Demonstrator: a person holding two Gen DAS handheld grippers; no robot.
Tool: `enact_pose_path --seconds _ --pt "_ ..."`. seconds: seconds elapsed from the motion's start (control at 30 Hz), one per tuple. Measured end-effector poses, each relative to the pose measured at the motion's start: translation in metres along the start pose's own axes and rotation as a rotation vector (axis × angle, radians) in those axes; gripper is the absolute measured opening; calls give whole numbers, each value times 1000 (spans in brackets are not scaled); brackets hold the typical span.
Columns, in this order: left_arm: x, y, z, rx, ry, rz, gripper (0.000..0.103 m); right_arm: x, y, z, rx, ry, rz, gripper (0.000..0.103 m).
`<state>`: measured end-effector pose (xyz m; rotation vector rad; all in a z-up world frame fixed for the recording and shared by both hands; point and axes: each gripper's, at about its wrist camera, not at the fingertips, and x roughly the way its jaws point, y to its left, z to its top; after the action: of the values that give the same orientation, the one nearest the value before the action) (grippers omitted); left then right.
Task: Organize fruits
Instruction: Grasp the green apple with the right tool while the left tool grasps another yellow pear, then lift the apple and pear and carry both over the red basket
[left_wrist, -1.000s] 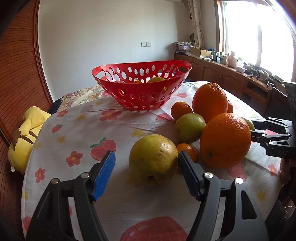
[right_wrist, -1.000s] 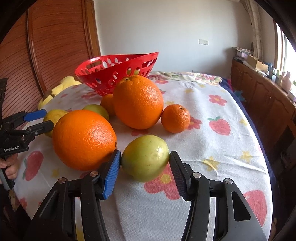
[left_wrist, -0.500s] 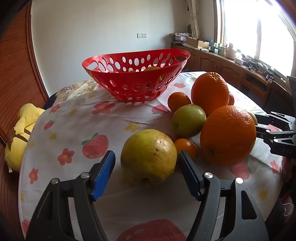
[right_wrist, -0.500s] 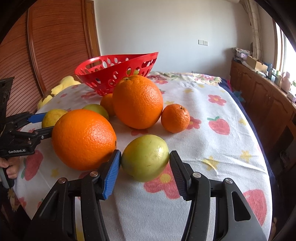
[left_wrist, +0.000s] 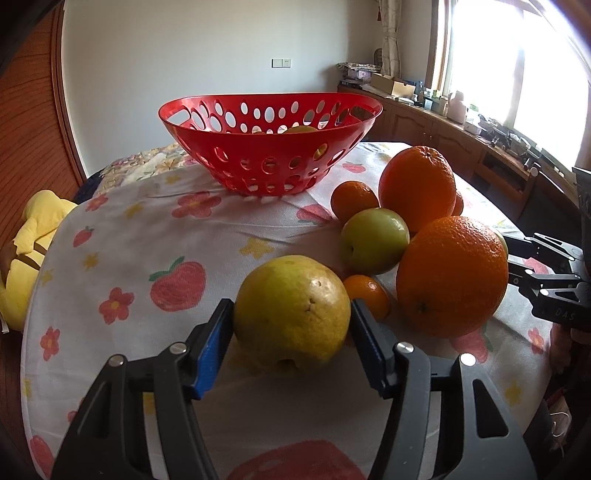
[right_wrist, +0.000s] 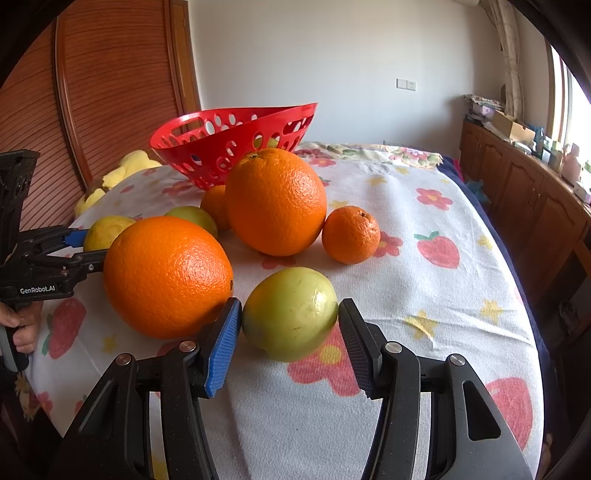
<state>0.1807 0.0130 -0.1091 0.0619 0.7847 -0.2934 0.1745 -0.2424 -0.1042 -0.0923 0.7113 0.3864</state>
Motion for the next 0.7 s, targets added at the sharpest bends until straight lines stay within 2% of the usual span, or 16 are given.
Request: enact_pose_path --seconds 0.7 --pt "-31 3 -6 -21 -56 -10 61 6 -2 -1 -4 25 22 54"
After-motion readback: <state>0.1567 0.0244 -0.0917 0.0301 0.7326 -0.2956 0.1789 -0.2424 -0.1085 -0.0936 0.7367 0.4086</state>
